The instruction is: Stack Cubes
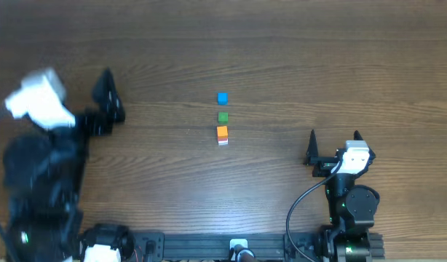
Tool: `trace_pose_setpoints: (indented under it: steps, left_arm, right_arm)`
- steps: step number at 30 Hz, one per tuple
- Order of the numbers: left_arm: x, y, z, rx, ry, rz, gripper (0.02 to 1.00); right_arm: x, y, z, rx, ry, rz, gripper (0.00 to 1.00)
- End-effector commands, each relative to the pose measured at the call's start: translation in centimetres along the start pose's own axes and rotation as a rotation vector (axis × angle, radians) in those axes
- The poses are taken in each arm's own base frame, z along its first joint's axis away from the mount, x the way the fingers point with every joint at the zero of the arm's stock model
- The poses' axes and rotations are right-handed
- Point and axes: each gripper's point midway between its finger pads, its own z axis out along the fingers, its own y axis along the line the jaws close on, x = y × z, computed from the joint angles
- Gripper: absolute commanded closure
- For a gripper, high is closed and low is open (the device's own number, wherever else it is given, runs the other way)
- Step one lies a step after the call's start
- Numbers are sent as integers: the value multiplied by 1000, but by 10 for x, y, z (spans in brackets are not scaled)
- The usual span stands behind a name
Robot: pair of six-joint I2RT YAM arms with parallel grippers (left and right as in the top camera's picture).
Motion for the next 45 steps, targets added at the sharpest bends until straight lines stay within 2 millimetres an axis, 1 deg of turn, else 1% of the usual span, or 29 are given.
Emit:
trace_pose_setpoints:
  steps: [1,2,3,4,5,6,7,10,12,16,18,25,27,31,34,45]
  left_arm:
    - [51,8,-22,89,10,143,23]
    - [58,9,-24,93,8,150,23]
    - [76,13,-30,109,2,172,23]
    - [81,15,-31,108,1,172,23]
    - [94,17,-32,115,-3,172,23]
    - [99,18,-33,121,-4,173,23]
    - [110,19,-33,131,-5,173,20]
    - [136,21,-30,162,-14,173,20]
    - [147,22,-27,181,-30,174,20]
    - [164,26,-18,195,-57,170,20]
    - [168,27,-14,195,-64,171,20]
    - [169,32,-6,193,-151,179,25]
    - [171,36,-5,188,-149,180,20]
    - [184,41,-2,175,-106,174,20]
    - [200,45,0,163,-42,165,23]
    - [199,43,0,177,-42,166,23]
  right_arm:
    - [2,2,0,-11,0,-4,7]
    - [2,2,0,-11,0,-4,7]
    - [2,2,0,-11,0,-4,7]
    - [2,2,0,-11,0,-4,7]
    - [2,2,0,-11,0,-4,7]
    - [2,2,0,-11,0,-4,9]
    - [2,2,0,-11,0,-4,7]
    - [2,2,0,-11,0,-4,9]
    - [2,2,0,-11,0,-4,7]
    - [2,2,0,-11,0,-4,7]
    - [2,2,0,-11,0,-4,7]
    - [2,2,0,-11,0,-4,7]
    - [2,2,0,-11,0,-4,7]
    - [2,2,0,-11,0,-4,7]
    - [2,2,0,-11,0,-4,7]
    - [2,2,0,-11,0,-4,7]
